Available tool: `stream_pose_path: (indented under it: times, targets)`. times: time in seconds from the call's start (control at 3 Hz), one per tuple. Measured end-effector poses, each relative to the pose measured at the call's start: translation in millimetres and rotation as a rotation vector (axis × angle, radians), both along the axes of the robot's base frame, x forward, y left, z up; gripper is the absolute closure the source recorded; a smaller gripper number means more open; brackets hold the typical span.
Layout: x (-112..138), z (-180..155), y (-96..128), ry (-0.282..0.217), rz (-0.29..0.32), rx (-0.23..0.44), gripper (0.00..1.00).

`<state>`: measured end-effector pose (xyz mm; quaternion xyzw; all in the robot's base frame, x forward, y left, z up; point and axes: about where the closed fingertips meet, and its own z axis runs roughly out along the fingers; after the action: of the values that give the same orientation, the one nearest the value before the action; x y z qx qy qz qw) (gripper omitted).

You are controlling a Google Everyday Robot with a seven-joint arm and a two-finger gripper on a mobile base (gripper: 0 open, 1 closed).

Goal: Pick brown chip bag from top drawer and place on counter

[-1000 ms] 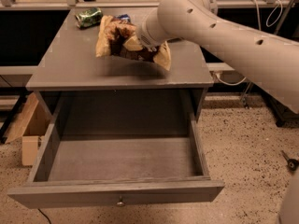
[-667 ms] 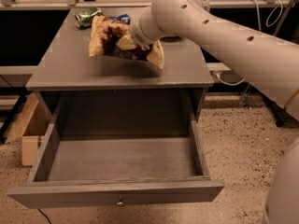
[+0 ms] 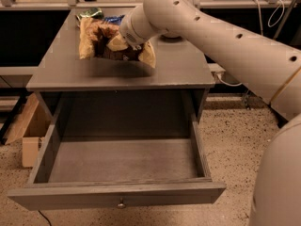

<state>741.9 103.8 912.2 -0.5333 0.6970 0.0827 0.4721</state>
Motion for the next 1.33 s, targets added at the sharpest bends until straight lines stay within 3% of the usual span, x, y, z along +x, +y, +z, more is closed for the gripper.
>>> stream_pose_path:
  times: [0.67, 1.0, 1.33]
  targets:
    - [1, -2, 4, 0.003, 0.017, -0.004, 0.11]
    - [1, 8, -15, -0.022, -0.026, 0.003, 0.00]
    - [-11, 49, -77, -0.122, -0.158, 0.023, 0.00]
